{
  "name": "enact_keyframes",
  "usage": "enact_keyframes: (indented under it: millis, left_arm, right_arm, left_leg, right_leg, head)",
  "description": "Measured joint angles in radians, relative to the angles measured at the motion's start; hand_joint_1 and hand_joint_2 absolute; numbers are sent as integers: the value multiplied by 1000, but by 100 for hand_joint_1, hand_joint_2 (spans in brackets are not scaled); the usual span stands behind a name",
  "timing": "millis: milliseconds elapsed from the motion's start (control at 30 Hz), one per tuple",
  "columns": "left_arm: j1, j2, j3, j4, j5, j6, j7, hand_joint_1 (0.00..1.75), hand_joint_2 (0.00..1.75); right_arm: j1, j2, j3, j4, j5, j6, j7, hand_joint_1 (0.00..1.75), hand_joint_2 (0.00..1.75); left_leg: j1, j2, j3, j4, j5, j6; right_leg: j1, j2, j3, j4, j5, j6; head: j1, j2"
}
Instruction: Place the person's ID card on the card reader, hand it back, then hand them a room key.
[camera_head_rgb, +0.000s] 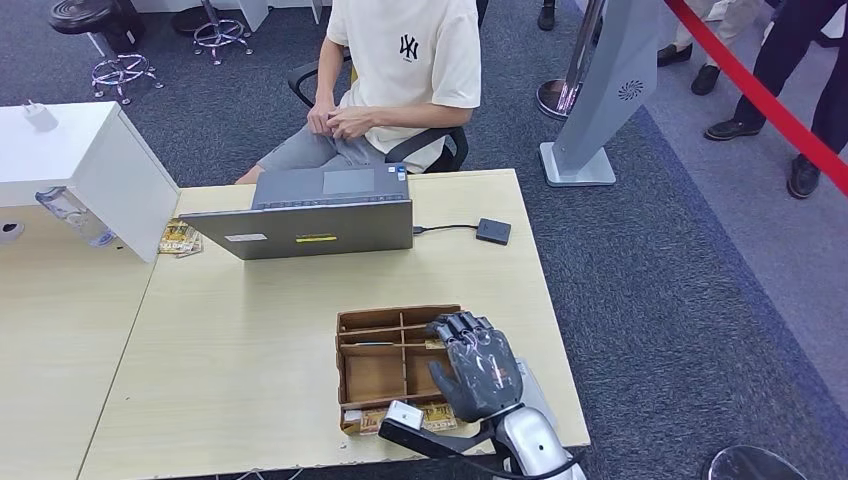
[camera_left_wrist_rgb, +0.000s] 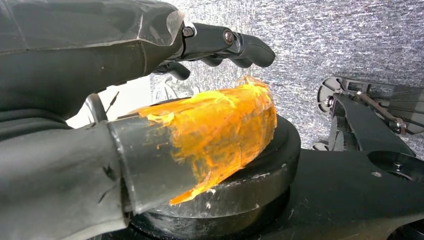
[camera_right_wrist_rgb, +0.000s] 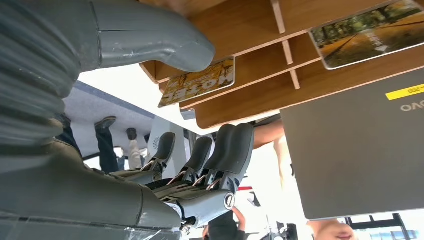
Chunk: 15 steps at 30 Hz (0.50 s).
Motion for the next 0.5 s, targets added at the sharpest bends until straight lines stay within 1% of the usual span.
enact_keyframes:
  millis: [33, 133, 233, 267, 333, 400, 500]
  left_arm:
    - [0, 0, 0, 0, 0, 0, -1, 0, 0]
    - [0, 0, 0, 0, 0, 0, -4, 0, 0]
    - [0, 0, 0, 0, 0, 0, -6, 0, 0]
    - [0, 0, 0, 0, 0, 0, -6, 0, 0]
    - [0, 0, 0, 0, 0, 0, -6, 0, 0]
    - [0, 0, 0, 0, 0, 0, -7, 0, 0]
    - [0, 0, 0, 0, 0, 0, -7, 0, 0]
  right_arm:
    - [-2, 0, -3, 3, 0, 0, 0, 83, 175]
    - [-7, 0, -14, 13, 0, 0, -1, 97, 175]
    - [-10, 0, -27, 26, 0, 0, -3, 100, 175]
    - [-10, 0, -31, 30, 0, 0, -3, 104, 175]
    - [-11, 0, -36, 37, 0, 0, -3, 136, 175]
    - [-12, 1, -43, 45, 1, 0, -4, 161, 175]
    - [-15, 4, -54, 59, 7, 0, -6, 171, 175]
  left_leg:
    - [0, 0, 0, 0, 0, 0]
    - [0, 0, 0, 0, 0, 0]
    - [0, 0, 0, 0, 0, 0]
    - [0, 0, 0, 0, 0, 0]
    - [0, 0, 0, 0, 0, 0]
    - [0, 0, 0, 0, 0, 0]
    - [0, 0, 0, 0, 0, 0]
  right_leg:
    - [0, 0, 0, 0, 0, 0]
    - [0, 0, 0, 0, 0, 0]
    - [0, 0, 0, 0, 0, 0]
    - [0, 0, 0, 0, 0, 0]
    - [0, 0, 0, 0, 0, 0]
    - [0, 0, 0, 0, 0, 0]
    - [0, 0, 0, 0, 0, 0]
  head:
    - [0, 0]
    - [0, 0]
    - [0, 0]
    - [0, 0]
    - [0, 0]
    - [0, 0]
    - [0, 0]
